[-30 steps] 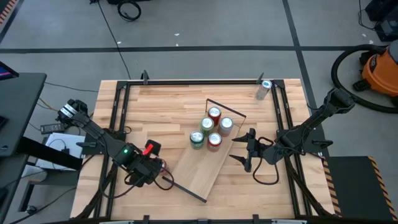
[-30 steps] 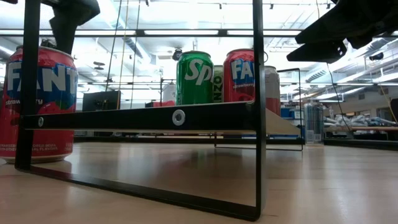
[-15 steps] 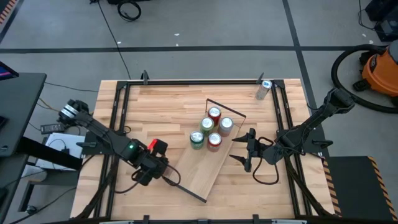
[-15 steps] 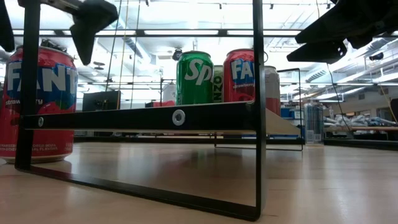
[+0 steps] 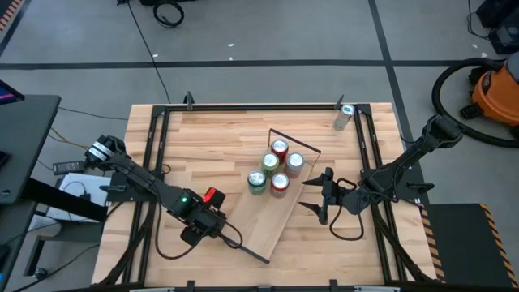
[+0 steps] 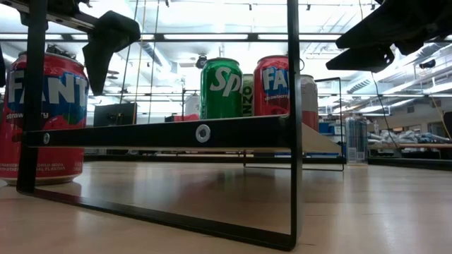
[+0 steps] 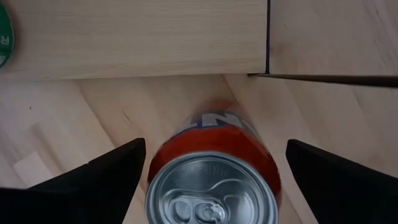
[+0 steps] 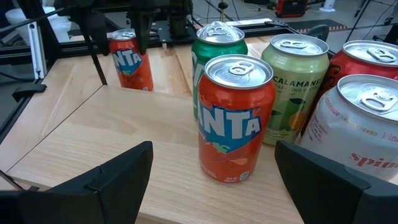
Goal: Place canned beverage on shelf
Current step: Put the red soda can on the shelf
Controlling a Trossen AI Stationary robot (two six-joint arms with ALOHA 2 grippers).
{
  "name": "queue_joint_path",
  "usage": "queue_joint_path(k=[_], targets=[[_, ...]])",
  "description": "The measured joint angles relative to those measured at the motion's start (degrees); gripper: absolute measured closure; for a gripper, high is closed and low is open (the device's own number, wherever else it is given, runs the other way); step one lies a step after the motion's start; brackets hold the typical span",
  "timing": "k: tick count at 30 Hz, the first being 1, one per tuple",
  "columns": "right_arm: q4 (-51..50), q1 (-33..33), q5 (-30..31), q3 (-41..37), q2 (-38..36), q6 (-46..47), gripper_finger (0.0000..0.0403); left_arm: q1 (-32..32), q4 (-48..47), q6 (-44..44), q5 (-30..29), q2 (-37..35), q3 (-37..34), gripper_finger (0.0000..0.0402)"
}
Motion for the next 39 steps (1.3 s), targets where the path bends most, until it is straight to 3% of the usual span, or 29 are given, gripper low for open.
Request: queue_joint_path(k=[22, 39], targets=[[0.00, 0.00, -0.79, 0.00, 0.00, 0.89, 0.0055, -0.38, -6.68, -5.47, -1.69, -3.00, -0.57, 0.0035], [0.00, 0.00, -0.79, 0.00, 0.00, 1.00, 0.0055, 3.18, -3.14, -4.10, -1.51, -3.13, -0.42, 0.0035]])
